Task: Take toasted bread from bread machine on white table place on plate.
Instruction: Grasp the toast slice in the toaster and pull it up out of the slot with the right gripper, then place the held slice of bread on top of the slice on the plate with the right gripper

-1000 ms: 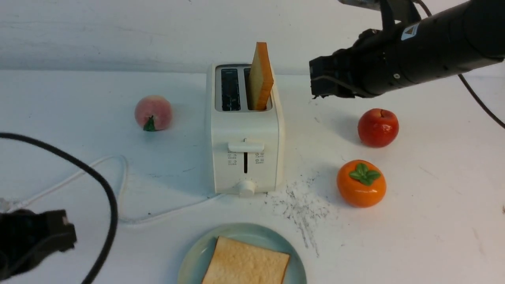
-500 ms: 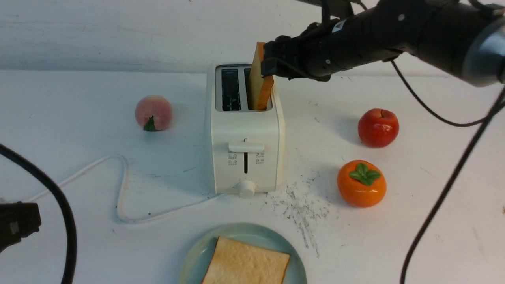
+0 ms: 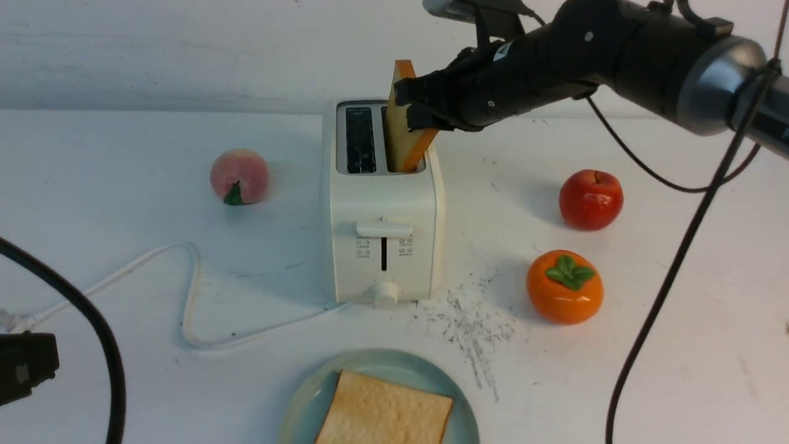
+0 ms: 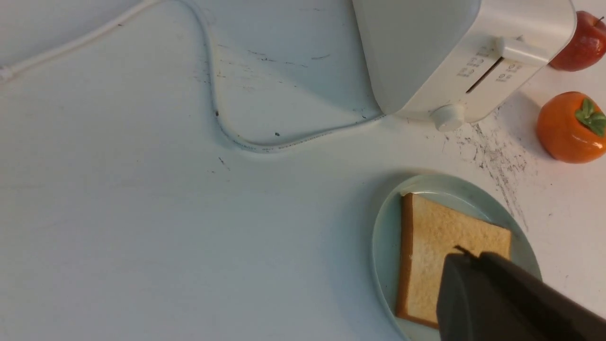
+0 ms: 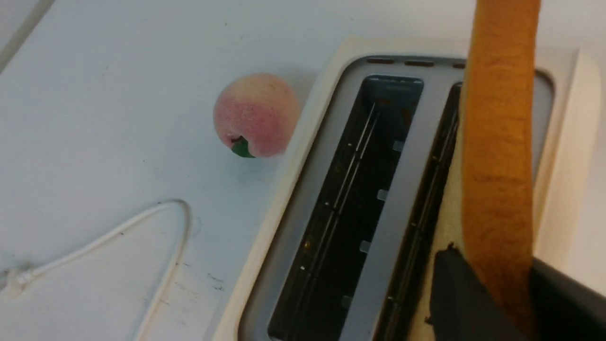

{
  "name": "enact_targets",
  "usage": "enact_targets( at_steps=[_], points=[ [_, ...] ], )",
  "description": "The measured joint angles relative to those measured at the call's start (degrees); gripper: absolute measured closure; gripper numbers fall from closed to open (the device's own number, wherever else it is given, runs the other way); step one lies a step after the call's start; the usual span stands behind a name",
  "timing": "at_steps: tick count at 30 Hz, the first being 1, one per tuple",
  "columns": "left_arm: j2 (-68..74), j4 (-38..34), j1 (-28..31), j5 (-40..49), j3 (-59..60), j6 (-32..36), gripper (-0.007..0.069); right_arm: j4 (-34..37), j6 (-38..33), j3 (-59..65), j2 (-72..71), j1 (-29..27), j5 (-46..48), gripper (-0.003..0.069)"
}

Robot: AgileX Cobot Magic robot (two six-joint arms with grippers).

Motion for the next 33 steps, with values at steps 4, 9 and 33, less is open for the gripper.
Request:
enact_targets(
  at_steps=[4, 9, 33],
  points=[
    [0.0, 0.99, 0.0, 0.05, 0.0, 0.0, 0.0638, -2.7, -0.54, -0.28, -8.2, 0.0, 5.3, 0.0547],
    [0.0, 1.06, 0.0, 0.12, 0.0, 0.0, 0.0638, -3.23, -4.78, -1.05, -21.73, -0.05, 20.23, 0.0547],
    [0.0, 1.45, 0.0, 4.65, 0.0, 1.33, 0.0638, 31.26, -36.6, 33.99, -14.75, 0.0, 31.36, 0.0547]
  ],
)
